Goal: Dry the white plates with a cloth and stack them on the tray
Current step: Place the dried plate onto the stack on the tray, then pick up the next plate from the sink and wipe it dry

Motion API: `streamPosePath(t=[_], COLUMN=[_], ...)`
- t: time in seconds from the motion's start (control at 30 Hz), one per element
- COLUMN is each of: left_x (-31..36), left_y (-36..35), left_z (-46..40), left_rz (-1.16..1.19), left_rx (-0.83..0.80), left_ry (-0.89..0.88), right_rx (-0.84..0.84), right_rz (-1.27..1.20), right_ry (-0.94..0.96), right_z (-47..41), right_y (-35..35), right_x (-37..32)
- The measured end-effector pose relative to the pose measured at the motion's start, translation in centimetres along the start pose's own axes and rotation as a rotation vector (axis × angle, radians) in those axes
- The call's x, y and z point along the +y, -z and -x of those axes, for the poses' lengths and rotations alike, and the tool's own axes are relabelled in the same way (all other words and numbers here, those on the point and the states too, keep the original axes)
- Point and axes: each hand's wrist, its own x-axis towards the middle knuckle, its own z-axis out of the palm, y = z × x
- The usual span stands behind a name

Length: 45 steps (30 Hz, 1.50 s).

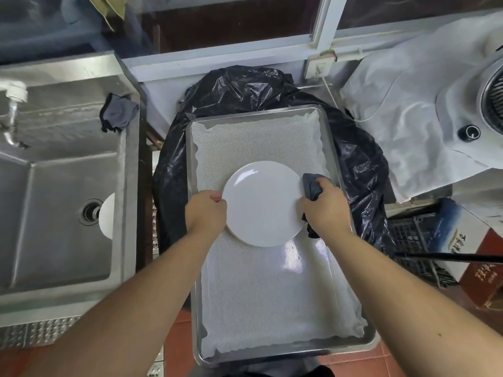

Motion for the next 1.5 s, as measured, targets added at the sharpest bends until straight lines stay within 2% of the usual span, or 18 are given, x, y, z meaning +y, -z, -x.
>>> streamPosePath(t=[0.17,0.37,0.6,0.73,0.9,1.07,1.2,1.37,1.5], left_x=[0.2,0.5,-0.6,-2.2,-4.7,-8.2,-12.8,-21.1,-29.0], left_y=[0.1,0.2,3.1,5.5,8.9,13.4,17.8,24.1,29.3], left_z=[0.1,0.0,2.0,4.3,7.1,8.8,10.8,14.3,17.7], left_rz=[-0.066,-0.107,-0.101,-0.237,-0.399,-0.43,-0.433,-0.445,-0.44], left_rx=[0.013,0.003,-0.026,-0.062,-0.012,0.021,0.067,0.126,0.206], left_ry=[-0.051,-0.061,-0.065,-0.138,-0.206,-0.194,-0.152,-0.118,-0.084], right_rx=[0.053,0.055,0.02,0.011,-0.055,-0.169,-0.226,-0.313,-0.389], right_rz=[-0.12,-0.083,-0.027,0.103,0.188,0.242,0.325,0.424,0.606], right_ry=[-0.064,-0.063,0.025,0.098,0.174,0.277,0.432,0.558,0.733], right_z=[0.2,1.1,2.8,3.4,5.2,8.1,12.2,19.9,26.7], right_y=[0.9,2.7,4.5,4.8,3.9,1.2,-2.6,-9.6,-16.1], right_x=[0.9,0.9,-0.3,-2.2,-5.9,-10.5,-14.4,-18.9,-21.5])
